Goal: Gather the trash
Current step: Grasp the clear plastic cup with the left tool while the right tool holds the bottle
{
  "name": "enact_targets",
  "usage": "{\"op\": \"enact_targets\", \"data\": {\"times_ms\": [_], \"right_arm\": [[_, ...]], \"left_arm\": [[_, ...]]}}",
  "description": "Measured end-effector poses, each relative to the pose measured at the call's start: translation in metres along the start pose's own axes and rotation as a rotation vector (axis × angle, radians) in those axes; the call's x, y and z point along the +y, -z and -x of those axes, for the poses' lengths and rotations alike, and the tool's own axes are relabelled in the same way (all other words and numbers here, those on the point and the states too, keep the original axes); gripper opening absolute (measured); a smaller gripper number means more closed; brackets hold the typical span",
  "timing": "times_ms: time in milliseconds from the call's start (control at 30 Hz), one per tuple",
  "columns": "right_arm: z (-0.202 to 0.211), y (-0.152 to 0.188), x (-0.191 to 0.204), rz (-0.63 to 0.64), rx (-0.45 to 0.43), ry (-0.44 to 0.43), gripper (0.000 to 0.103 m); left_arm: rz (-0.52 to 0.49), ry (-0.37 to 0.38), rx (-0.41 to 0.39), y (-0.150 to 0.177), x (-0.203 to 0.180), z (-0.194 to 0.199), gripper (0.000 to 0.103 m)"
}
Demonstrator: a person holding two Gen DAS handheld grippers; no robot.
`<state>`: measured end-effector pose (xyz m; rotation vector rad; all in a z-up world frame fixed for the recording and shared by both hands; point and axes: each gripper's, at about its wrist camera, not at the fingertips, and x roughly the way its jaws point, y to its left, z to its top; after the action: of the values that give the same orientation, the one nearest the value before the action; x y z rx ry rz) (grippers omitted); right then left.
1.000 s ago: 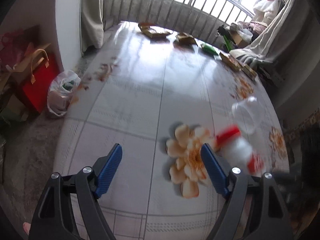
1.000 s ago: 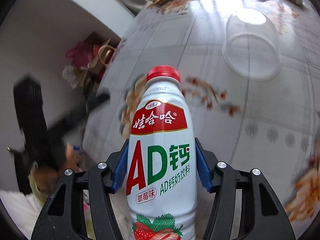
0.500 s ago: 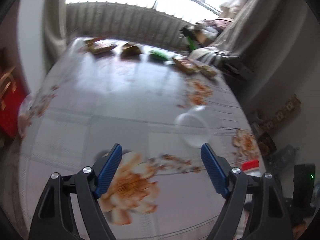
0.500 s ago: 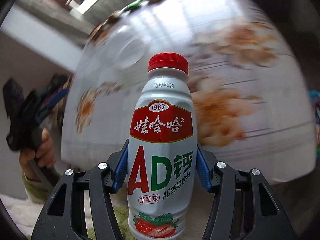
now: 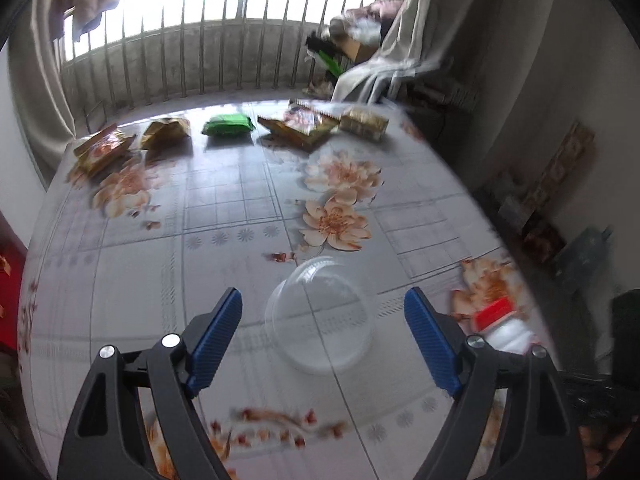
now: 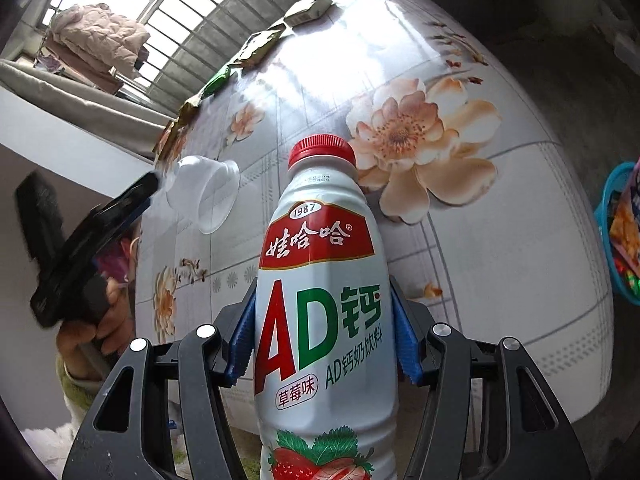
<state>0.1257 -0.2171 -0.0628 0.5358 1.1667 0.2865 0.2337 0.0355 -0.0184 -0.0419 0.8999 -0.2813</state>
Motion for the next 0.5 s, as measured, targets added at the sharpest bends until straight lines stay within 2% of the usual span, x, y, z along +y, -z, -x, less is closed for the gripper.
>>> {"op": "enact_targets", "data": {"times_ms": [67,167,233,333,433,500], "right_arm": [[-0.001,0.001,-0.001,-0.002,0.000,-0.010,0.055],[0.001,0.002,-0.003,0.000,0.000,-0.019,0.056],[0.002,0.002,-0.003,0.006,0.001,-0.017,0.056],[0.005,0.001,-0.005,0.005,0.004,-0.019,0.056],[0.004,0.001,-0.004,0.004,-0.001,-0.020,0.056],[0.004,0.002,-0.003,0.005,-0.005,-0.019,0.056]], "left_arm": [[-0.011,-0.023,0.026,0.000,0.000,-0.013,0.081],[0.002,-0.018,0.052,0.001,0.003,-0.024,0.074],[0.013,0.002,0.045,0.000,0.004,-0.025,0.061],[0.039,0.021,0.042,-0.001,0.007,-0.024,0.061],[0.121,0.106,0.045,0.000,0.017,-0.017,0.060],[0.232,0.218,0.068,0.004,0.031,-0.014,0.061]]}}
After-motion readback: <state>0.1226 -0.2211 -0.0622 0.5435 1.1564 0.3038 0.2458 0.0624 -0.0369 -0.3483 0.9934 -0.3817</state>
